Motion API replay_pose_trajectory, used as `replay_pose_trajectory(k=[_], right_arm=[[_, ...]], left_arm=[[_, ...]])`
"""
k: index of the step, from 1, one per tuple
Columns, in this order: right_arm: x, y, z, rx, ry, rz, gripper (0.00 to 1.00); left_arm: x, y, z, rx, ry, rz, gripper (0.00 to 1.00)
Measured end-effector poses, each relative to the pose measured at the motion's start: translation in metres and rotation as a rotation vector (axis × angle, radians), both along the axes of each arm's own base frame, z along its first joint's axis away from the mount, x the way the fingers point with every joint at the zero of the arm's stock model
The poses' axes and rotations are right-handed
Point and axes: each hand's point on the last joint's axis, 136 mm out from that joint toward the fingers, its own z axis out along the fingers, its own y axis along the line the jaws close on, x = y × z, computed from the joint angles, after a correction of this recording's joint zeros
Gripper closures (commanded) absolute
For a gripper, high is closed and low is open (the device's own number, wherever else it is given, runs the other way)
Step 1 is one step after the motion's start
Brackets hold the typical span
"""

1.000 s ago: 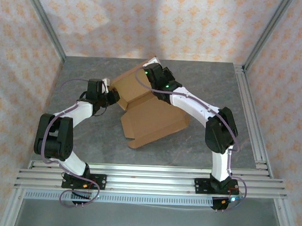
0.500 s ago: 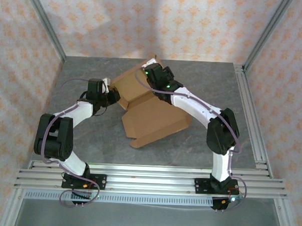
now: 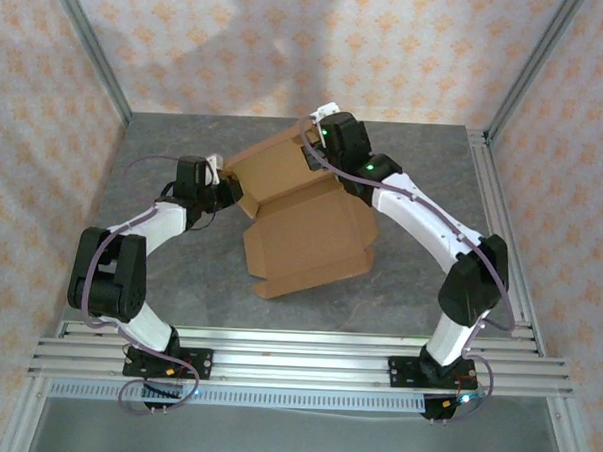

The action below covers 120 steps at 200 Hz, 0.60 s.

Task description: Fold the paper box

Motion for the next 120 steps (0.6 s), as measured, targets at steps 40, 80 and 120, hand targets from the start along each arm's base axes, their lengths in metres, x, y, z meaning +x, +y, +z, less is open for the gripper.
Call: replay_pose_trajectory(k=[40, 80, 120], right_arm=[[-0.010, 0.003, 0.000, 0.024, 0.014, 0.036, 0.05], [-0.020, 0.005, -0.002, 0.058, 0.017, 0.077, 0.04], [-0.024, 0.001, 0.021, 0.109, -0.045, 0.074, 0.10]], left_arm=[[0.006, 0.000, 0.009, -0.007, -0.012, 0.010, 1.00], [0.007, 0.003, 0.010, -0.023, 0.018, 0.046, 1.00], [0.008, 0.005, 0.010, -0.022, 0.038, 0.061, 1.00]])
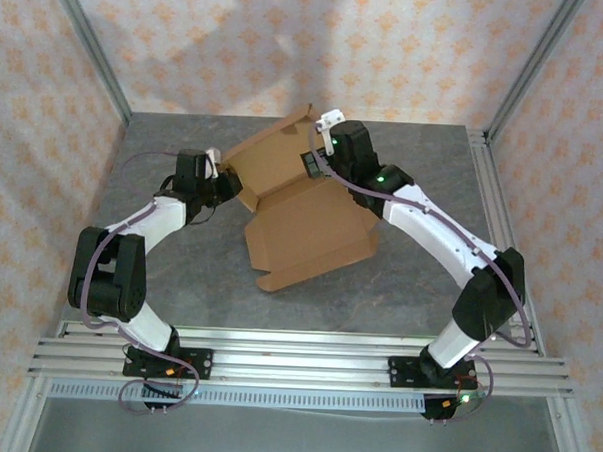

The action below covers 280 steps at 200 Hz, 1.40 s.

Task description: Fold the paper box

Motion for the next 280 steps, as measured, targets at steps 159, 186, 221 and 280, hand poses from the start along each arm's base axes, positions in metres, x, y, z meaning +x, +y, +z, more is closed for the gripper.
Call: replay_pose_trajectory(k=[159, 186, 221, 280], right_arm=[[0.045, 0.010, -0.031, -0.508, -0.118, -0.178, 0.97], [0.046, 0.011, -0.025, -0.524, -0.140, -0.187, 1.00], [0.048, 0.010, -0.024, -0.563, -0.155, -0.195, 1.00], [0.059, 0.007, -0.041, -0.591, -0.125, -0.197, 1.00]], left_arm=[[-0.005, 0.003, -0.013, 0.002, 0.074, 0.028, 1.00], [-0.002, 0.003, -0.009, -0.008, 0.070, 0.037, 0.95], [-0.002, 0.002, -0.009, -0.020, 0.078, 0.043, 0.65], [-0.007, 0.003, -0.011, -0.020, 0.105, 0.051, 0.37]])
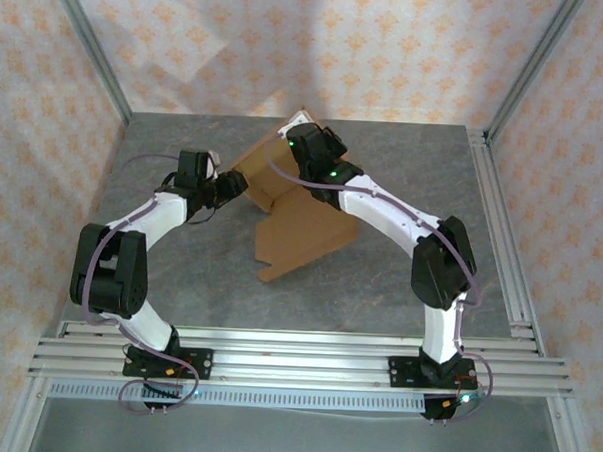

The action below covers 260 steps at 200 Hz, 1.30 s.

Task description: Fold the paper box

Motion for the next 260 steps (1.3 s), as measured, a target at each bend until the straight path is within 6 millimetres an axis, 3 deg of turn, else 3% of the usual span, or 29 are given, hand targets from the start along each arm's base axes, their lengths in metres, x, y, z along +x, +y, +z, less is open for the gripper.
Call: replay_pose_trajectory(k=[40, 88, 114, 143, 156, 174, 186, 211, 236, 260], right_arm=[[0.012, -0.017, -0.001, 0.103, 0.083, 0.009, 1.00], [0.038, -0.058, -0.014, 0.325, 0.346, -0.012, 0.98], [0.040, -0.069, -0.045, 0.360, 0.548, -0.029, 0.97], [0.016, -0.067, -0.100, 0.285, 0.781, -0.038, 0.96], [0.005, -0.065, -0.121, 0.246, 0.870, -0.029, 0.86], [-0.005, -0.062, -0.140, 0.202, 0.954, -0.012, 0.52], [-0.006, -0.061, -0.145, 0.193, 0.974, -0.006, 0.37], [-0.003, -0.059, -0.138, 0.206, 0.955, -0.001, 0.23], [0.001, -0.057, -0.126, 0.236, 0.915, -0.004, 0.19], [0.004, -0.056, -0.101, 0.294, 0.849, -0.013, 0.17]], left_arm=[[-0.007, 0.010, 0.027, 0.053, -0.068, 0.027, 0.24], [-0.018, 0.029, 0.069, 0.147, -0.180, 0.079, 0.21], [-0.020, 0.037, 0.063, 0.168, -0.166, 0.089, 0.20], [-0.024, 0.043, 0.052, 0.182, -0.129, 0.098, 0.20], [-0.024, 0.044, 0.048, 0.183, -0.118, 0.099, 0.19], [-0.023, 0.043, 0.040, 0.182, -0.096, 0.094, 0.19], [-0.023, 0.042, 0.033, 0.180, -0.077, 0.086, 0.19], [-0.019, 0.039, 0.018, 0.176, -0.036, 0.066, 0.19], [-0.012, 0.034, 0.011, 0.165, -0.014, 0.032, 0.18], [0.004, 0.025, 0.012, 0.157, -0.012, -0.021, 0.19]])
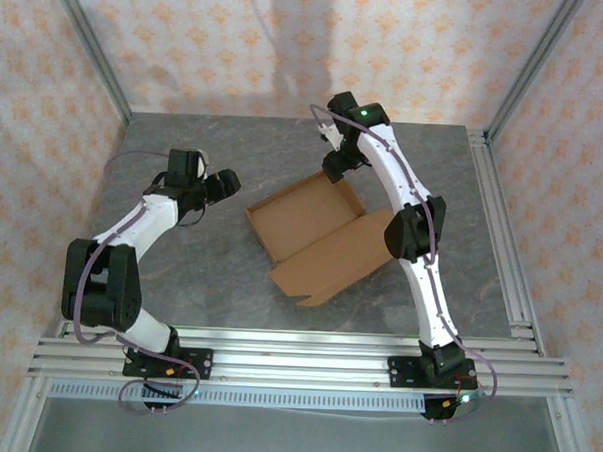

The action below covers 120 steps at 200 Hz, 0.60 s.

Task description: Fold the paper box

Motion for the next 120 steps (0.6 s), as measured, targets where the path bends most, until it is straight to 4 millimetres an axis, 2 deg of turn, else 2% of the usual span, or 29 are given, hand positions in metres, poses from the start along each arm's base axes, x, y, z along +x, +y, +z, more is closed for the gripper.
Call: replay_pose_trajectory(k=[23, 52, 85, 120], right_arm=[[-0.003, -0.001, 0.029, 0.052, -0.061, -0.044, 0.16], [-0.012, -0.004, 0.050, 0.098, -0.102, -0.086, 0.16], [-0.016, -0.010, 0.043, 0.112, -0.096, -0.125, 0.16], [-0.022, -0.018, 0.026, 0.116, -0.069, -0.158, 0.16]], left_arm=[[0.019, -0.014, 0.007, 0.013, -0.007, -0.074, 0.19], [0.037, -0.055, 0.010, 0.080, 0.000, -0.244, 0.18], [0.031, -0.105, 0.001, 0.167, 0.042, -0.453, 0.18], [0.028, -0.131, -0.019, 0.193, 0.105, -0.576, 0.19]])
